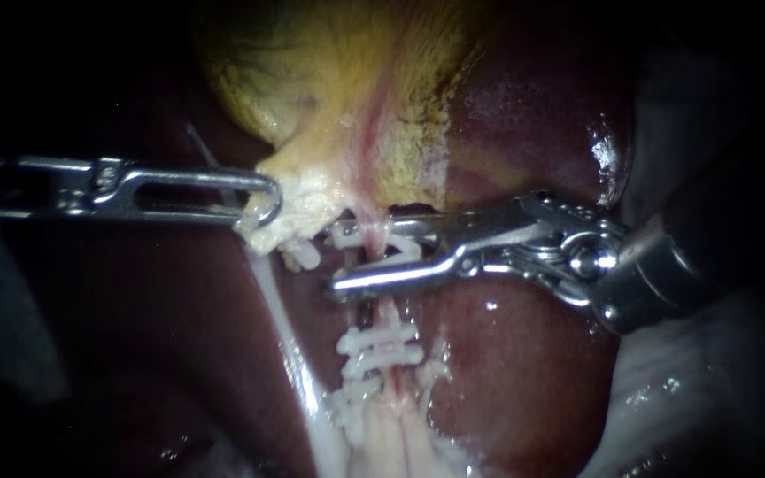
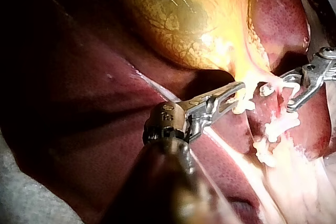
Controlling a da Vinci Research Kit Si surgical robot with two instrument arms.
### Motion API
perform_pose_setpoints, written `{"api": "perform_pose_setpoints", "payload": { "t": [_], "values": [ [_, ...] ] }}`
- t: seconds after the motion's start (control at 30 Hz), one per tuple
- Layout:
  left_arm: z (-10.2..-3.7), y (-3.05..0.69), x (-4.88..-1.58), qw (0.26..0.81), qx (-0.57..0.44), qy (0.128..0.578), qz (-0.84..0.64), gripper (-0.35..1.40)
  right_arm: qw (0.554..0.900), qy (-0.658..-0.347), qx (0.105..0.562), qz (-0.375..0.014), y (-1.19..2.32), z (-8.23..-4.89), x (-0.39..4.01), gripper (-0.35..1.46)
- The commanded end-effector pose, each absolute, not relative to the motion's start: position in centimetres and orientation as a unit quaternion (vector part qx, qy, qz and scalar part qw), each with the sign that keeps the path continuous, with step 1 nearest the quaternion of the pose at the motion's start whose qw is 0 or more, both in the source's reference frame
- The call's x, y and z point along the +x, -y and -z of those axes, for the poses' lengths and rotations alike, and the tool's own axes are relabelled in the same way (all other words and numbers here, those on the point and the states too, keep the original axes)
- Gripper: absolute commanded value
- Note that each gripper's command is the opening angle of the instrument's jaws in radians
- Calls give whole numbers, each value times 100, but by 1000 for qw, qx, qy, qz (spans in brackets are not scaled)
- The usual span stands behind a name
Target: Clipping third clip right tube
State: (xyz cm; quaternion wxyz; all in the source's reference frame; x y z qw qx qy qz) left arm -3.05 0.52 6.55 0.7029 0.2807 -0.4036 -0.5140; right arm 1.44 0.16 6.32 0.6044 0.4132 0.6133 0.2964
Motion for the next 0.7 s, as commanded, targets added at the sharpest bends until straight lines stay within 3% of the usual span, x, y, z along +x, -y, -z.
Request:
{"api": "perform_pose_setpoints", "payload": {
  "t": [0.03, 0.17, 0.2, 0.7],
  "values": [
    [-655, -52, -306, 703, 281, 404, 514, -35, 601, -611, 415, -306, -16, -632, 143, 39],
    [-655, -52, -306, 703, 281, 404, 514, -35, 580, -580, 440, -366, -14, -632, 132, -30],
    [-655, -52, -306, 703, 281, 404, 514, -35, 581, -575, 439, -373, -15, -632, 130, -35],
    [-656, -52, -306, 703, 281, 404, 514, -35, 591, -566, 438, -372, -14, -633, 125, -35]
  ]
}}
